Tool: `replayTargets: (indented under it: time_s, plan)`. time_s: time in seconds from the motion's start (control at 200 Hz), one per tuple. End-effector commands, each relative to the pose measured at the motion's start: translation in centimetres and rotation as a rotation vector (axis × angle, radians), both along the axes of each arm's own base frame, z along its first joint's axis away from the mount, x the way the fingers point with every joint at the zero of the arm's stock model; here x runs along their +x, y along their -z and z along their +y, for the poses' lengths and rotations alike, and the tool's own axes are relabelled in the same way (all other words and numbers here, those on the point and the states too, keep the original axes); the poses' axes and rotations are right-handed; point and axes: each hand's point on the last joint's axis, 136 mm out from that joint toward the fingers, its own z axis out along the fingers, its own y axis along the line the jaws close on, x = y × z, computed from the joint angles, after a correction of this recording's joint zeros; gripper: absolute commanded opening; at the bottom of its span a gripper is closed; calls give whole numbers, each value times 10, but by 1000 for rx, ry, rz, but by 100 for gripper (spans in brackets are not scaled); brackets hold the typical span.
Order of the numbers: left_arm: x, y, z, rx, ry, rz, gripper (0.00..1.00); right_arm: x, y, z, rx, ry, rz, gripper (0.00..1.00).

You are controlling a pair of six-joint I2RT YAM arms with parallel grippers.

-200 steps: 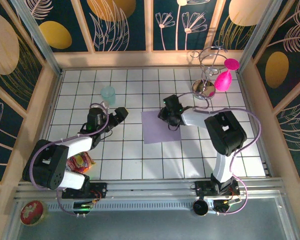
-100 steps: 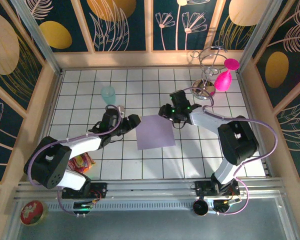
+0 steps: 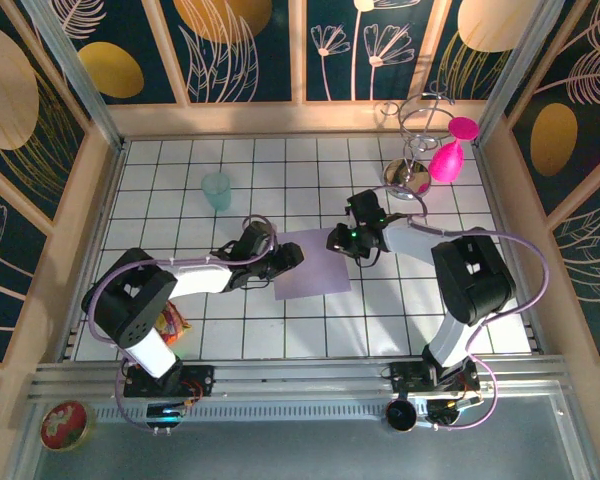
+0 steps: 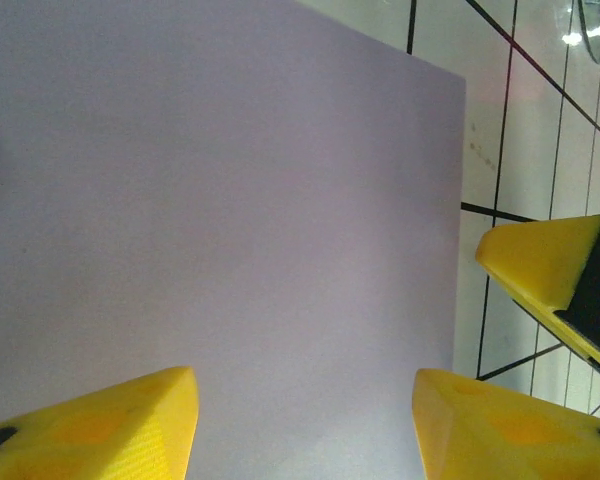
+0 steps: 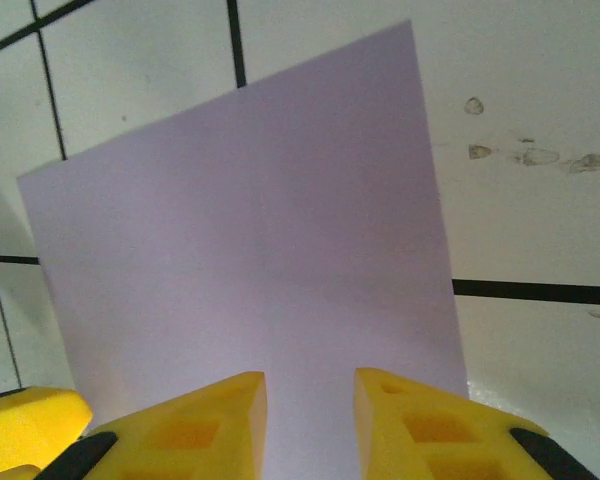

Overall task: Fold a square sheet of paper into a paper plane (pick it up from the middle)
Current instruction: Move the square sheet of paper to the center of the table, then first fold in half a square sheet of paper at the center of the table.

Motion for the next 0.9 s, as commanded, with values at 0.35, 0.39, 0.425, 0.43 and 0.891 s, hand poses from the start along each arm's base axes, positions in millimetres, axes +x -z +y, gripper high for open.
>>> replayTargets:
  time_s: [0.35, 0.39, 0.425, 0.43, 0.891]
  plan:
    - [-3, 26, 15, 53, -77, 49, 68, -16, 30, 1, -5, -39, 77, 29]
    - [-4, 28, 15, 53, -76, 52, 69, -16, 31, 2, -1, -40, 81, 29]
    - [-4, 28, 15, 51, -75, 52, 69, -17, 32, 3, 2, -41, 87, 29]
    - [-4, 28, 15, 52, -75, 53, 69, -17, 32, 3, 3, -41, 86, 28]
    - [-8, 21, 17, -8, -87, 17, 87, -18, 27, 31, 93, -92, 91, 27]
